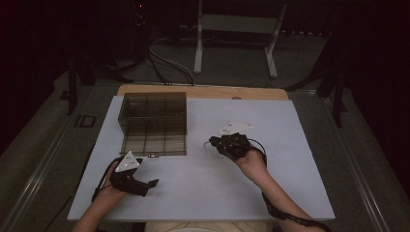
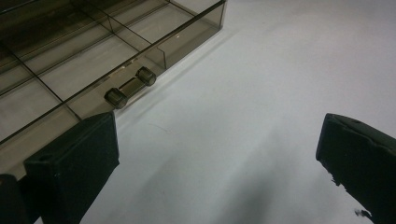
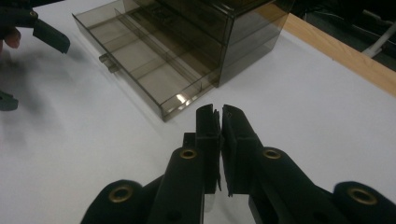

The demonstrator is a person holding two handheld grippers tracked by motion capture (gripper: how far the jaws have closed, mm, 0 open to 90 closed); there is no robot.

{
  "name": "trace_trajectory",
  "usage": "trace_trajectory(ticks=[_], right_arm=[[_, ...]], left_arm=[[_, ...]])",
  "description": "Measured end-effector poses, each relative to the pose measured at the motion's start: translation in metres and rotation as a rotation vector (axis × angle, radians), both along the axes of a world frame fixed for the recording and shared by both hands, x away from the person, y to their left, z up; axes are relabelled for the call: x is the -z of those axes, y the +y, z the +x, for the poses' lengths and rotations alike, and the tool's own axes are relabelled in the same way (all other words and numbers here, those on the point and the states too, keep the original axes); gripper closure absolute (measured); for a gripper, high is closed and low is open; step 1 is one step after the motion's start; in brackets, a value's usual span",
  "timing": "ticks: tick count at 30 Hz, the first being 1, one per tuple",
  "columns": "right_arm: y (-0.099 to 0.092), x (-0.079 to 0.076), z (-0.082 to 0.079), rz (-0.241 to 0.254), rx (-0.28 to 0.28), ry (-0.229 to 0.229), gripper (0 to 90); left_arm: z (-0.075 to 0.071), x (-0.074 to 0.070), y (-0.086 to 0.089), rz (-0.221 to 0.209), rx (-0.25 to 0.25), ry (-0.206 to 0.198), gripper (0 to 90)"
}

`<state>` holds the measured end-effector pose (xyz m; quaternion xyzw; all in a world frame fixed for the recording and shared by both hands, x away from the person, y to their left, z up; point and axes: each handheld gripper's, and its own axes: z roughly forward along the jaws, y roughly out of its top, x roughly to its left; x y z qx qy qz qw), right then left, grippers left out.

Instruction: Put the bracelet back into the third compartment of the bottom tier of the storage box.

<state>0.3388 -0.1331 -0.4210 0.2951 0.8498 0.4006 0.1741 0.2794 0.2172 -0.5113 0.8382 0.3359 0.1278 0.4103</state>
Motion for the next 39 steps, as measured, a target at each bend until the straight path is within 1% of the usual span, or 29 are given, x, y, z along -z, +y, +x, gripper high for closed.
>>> trace_trajectory(ticks=[8, 16, 23, 29, 36, 39], right_arm=[[0.008, -0.010, 0.006, 0.015, -0.007, -0.022, 85.8], [0.021, -0.020, 0.015, 0.033, -0.019, -0.034, 85.7], [0.031, -0.024, 0.021, 0.031, -0.028, -0.040, 85.8], [0.038, -0.027, 0.026, 0.032, -0.035, -0.047, 85.7], [0.048, -0.026, 0.030, 0.040, -0.042, -0.043, 85.7], [0.054, -0.025, 0.032, 0.033, -0.050, -0.041, 85.7]], left_arm=[[0.000, 0.000, 0.000, 0.002, 0.002, 0.001, 0.7], [0.000, 0.000, 0.001, 0.003, 0.004, -0.001, 0.7], [0.000, 0.000, 0.001, 0.003, 0.005, -0.003, 0.7], [0.000, 0.000, 0.001, 0.005, 0.008, -0.003, 0.7], [-0.001, -0.001, 0.001, 0.003, 0.009, -0.008, 0.7], [-0.001, -0.001, 0.001, 0.006, 0.012, -0.011, 0.7]])
